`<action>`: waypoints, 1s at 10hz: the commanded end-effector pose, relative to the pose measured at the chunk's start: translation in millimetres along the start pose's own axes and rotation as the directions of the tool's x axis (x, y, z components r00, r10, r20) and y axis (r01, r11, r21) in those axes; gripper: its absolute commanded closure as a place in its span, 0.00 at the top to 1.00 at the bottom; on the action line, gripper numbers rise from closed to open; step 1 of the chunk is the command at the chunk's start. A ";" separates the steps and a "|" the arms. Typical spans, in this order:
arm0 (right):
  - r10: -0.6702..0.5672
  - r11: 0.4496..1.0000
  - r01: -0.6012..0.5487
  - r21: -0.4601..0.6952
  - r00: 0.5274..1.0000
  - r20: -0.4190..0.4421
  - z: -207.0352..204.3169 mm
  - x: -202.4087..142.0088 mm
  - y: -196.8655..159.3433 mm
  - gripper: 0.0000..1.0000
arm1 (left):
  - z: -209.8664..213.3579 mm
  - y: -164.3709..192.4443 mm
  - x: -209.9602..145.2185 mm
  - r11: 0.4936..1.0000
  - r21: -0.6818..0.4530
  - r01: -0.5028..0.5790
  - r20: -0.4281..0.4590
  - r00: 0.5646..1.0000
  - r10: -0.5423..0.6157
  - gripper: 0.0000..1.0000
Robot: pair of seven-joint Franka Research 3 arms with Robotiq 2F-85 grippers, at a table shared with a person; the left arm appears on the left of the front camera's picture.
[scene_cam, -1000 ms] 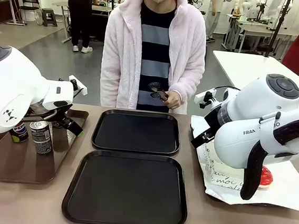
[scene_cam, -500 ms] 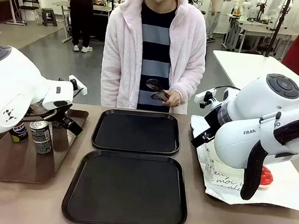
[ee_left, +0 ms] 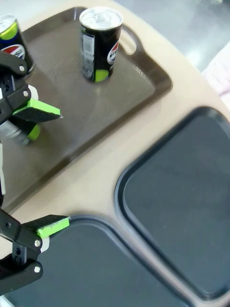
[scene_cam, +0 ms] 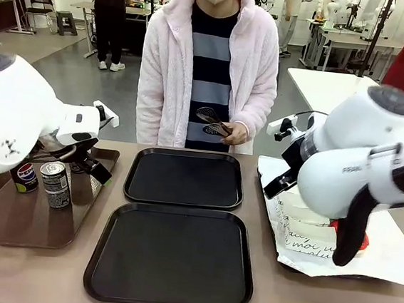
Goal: Set up donuts and drinks on trays.
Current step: Pick up one Pepsi coke and place it on the Flat Tray.
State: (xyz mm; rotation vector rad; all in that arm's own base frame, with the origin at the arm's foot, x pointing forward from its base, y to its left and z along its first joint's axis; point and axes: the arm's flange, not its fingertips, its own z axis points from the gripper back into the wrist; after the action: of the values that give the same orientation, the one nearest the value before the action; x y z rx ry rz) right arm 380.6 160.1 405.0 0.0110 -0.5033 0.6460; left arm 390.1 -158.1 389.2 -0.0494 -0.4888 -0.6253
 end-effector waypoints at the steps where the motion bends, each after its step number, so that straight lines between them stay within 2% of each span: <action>1: 0.012 0.999 -0.016 -0.028 0.993 -0.115 80.1 -67.1 29.6 1.00 | 75.7 -18.1 -22.8 0.990 -0.138 0.029 -0.102 0.994 -0.043 1.00; 3: 0.064 0.997 -0.069 -0.024 0.984 -0.165 112.0 -112.9 43.1 1.00 | 111.0 -34.7 -52.7 0.984 -0.174 0.035 -0.186 0.980 -0.067 1.00; 4: 0.084 0.996 -0.083 0.016 0.978 -0.193 109.7 -126.6 43.0 1.00 | 117.6 -34.7 -62.7 0.989 -0.146 0.018 -0.238 0.970 -0.053 1.00; 5: 0.120 0.990 -0.132 -0.055 0.974 -0.191 100.9 -133.1 37.9 1.00 | 113.2 -37.2 -69.2 0.998 -0.057 0.006 -0.207 0.978 -0.017 1.00; 6: 0.045 0.999 -0.047 -0.004 0.983 -0.180 123.2 -32.6 21.7 1.00 | 110.6 -35.6 -27.5 0.986 -0.165 0.025 -0.202 0.978 -0.059 1.00; 7: 0.045 0.999 -0.047 -0.004 0.983 -0.180 123.2 -32.6 21.7 1.00 | 110.6 -35.6 -27.5 0.986 -0.165 0.025 -0.202 0.978 -0.059 1.00; 8: 0.068 0.997 -0.073 -0.019 0.978 -0.198 142.6 -42.3 24.1 1.00 | 110.6 -35.6 -27.5 0.986 -0.165 0.025 -0.202 0.978 -0.059 1.00; 9: -0.177 0.980 0.190 0.065 0.969 -0.173 124.9 -49.1 -16.7 1.00 | 123.5 -33.0 -34.3 0.989 -0.145 0.014 -0.221 0.974 -0.046 1.00; 10: -0.349 0.861 0.394 0.321 0.918 -0.189 114.4 -61.9 -58.3 1.00 | 120.2 10.0 -46.3 0.930 -0.281 -0.235 -0.124 0.970 0.208 1.00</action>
State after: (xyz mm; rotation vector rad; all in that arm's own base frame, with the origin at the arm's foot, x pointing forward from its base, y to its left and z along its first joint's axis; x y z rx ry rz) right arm 297.9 93.2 495.9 0.0955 -0.2790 0.5324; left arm 304.1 -133.6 478.5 -0.1827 -0.2353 -0.6102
